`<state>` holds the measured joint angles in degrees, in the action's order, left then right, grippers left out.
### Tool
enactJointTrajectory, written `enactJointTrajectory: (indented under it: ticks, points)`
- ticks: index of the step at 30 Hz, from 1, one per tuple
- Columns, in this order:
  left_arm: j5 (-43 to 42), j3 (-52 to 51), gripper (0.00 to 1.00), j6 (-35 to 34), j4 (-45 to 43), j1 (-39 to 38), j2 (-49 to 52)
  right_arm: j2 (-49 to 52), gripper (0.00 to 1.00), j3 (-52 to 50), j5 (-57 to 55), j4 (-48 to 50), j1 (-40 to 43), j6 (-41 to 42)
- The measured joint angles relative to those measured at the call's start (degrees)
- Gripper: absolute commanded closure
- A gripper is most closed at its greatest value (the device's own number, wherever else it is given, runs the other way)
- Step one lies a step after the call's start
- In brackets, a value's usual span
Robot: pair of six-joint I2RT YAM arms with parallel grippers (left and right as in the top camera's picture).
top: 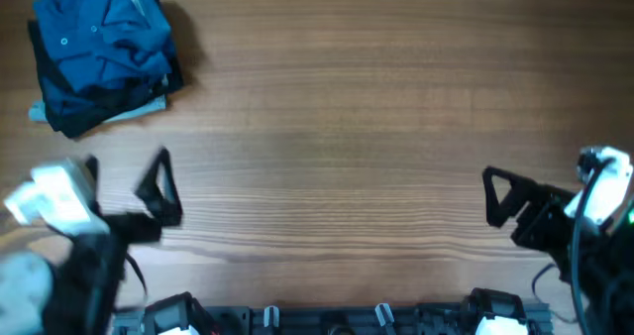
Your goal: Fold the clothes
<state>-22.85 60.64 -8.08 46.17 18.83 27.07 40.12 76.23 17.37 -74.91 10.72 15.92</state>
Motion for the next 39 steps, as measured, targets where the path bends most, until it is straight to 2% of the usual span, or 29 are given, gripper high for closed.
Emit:
enactJointTrajectory:
  ticks: [4, 6, 9, 13, 18, 22, 26, 36, 39]
  points:
    - [-2.6, -5.1, 0.00, 0.0, 1.6, 0.0, -10.1, -6.1, 0.05, -0.1, -4.2, 0.2, 0.0, -1.1]
    - [-3.2, -5.7, 0.00, 0.0, 4.8, 0.0, -10.9, -11.4, 0.00, -1.9, -7.2, 0.5, 0.0, -1.1]
    - [-3.3, -5.9, 0.00, 0.0, 7.0, 0.0, -10.9, -14.7, 0.00, -7.7, -8.7, 0.8, 0.0, 0.3]
    - [-3.3, -5.9, 0.00, 0.0, 7.5, 0.0, -10.9, -14.7, 0.00, -13.0, -9.1, 3.5, 0.0, 1.8]
    - [-3.3, -5.9, 0.00, 0.0, 7.5, 0.0, -10.9, -14.7, 0.00, -13.5, -9.2, 8.5, 0.0, 2.9]
    - [-3.3, -5.9, 0.00, 0.0, 7.5, 0.0, -10.9, -14.7, 0.00, -13.5, -9.2, 8.1, 0.0, 12.9]
    - [-3.3, -5.9, 0.00, 0.0, 7.5, 0.0, -10.9, -14.7, 0.00, -13.5, -9.1, 8.1, 0.0, 18.6]
    - [-3.3, -5.9, 0.00, 0.0, 7.5, 0.0, -10.9, -14.7, 0.00, -13.5, -10.0, 8.1, 0.0, 20.0]
    - [-3.3, -5.9, 0.00, 0.0, 7.5, 0.0, -10.9, -15.3, 0.00, -17.5, -14.1, 9.7, 0.0, 20.0]
